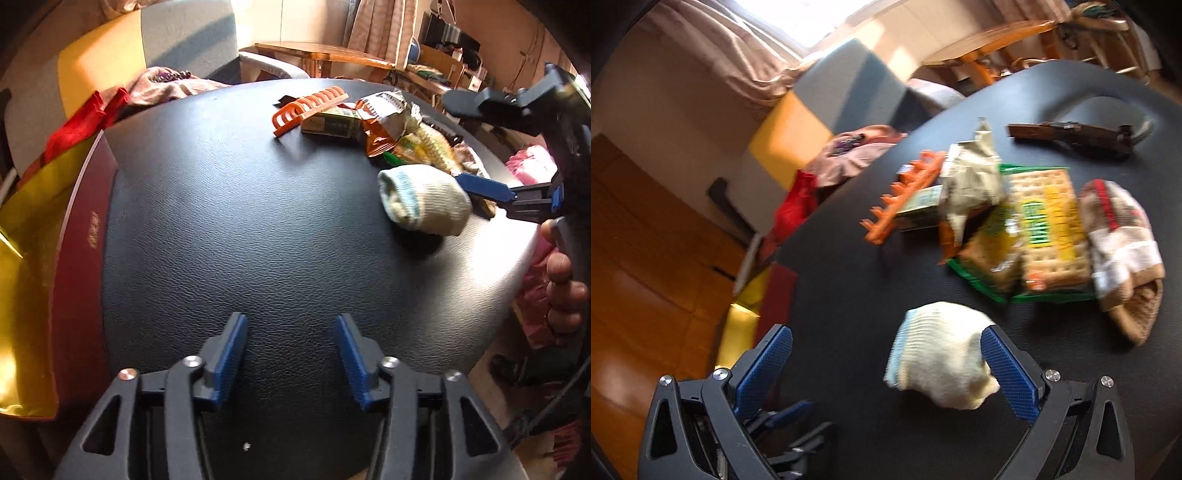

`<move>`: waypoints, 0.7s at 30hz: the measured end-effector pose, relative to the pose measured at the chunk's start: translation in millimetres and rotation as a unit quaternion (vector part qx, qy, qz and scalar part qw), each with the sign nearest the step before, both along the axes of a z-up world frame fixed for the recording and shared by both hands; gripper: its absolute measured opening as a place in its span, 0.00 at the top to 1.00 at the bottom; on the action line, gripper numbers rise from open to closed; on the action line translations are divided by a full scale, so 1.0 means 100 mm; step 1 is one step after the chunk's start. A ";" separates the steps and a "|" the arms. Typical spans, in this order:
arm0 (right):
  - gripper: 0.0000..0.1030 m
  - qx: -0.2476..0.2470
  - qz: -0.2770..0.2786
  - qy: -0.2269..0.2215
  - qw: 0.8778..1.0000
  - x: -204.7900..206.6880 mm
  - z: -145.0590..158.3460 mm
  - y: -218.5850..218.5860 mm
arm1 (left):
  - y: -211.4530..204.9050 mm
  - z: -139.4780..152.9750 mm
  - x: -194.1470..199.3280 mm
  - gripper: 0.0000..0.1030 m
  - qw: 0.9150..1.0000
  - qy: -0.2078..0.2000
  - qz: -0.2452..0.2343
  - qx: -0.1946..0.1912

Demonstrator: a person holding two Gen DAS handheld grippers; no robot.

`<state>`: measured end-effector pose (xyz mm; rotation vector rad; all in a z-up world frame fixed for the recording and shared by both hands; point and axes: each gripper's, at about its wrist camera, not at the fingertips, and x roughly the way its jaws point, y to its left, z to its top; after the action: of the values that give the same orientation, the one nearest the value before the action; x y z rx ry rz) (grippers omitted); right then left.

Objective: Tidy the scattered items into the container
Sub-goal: 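Close the left tool around the cream knitted bundle and lift it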

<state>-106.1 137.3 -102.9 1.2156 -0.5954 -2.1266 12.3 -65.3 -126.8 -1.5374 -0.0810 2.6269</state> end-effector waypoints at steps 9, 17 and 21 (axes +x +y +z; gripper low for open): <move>0.00 0.003 -0.031 -0.001 1.000 0.01 0.11 0.29 | -0.12 0.09 -0.05 0.43 0.997 0.012 0.031 0.070; 0.00 -0.019 -0.088 -0.005 0.996 -0.58 0.31 0.62 | 0.37 0.42 -0.49 0.43 0.995 0.048 -0.036 0.081; 0.00 -0.011 -0.087 -0.005 0.996 -0.98 0.35 0.59 | 0.67 0.49 -0.73 0.43 0.993 0.052 -0.069 0.075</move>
<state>-204.1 196.4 -67.6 1.2023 -0.7514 -2.2516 -60.6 1.4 -78.1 -1.3077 -0.1559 2.5237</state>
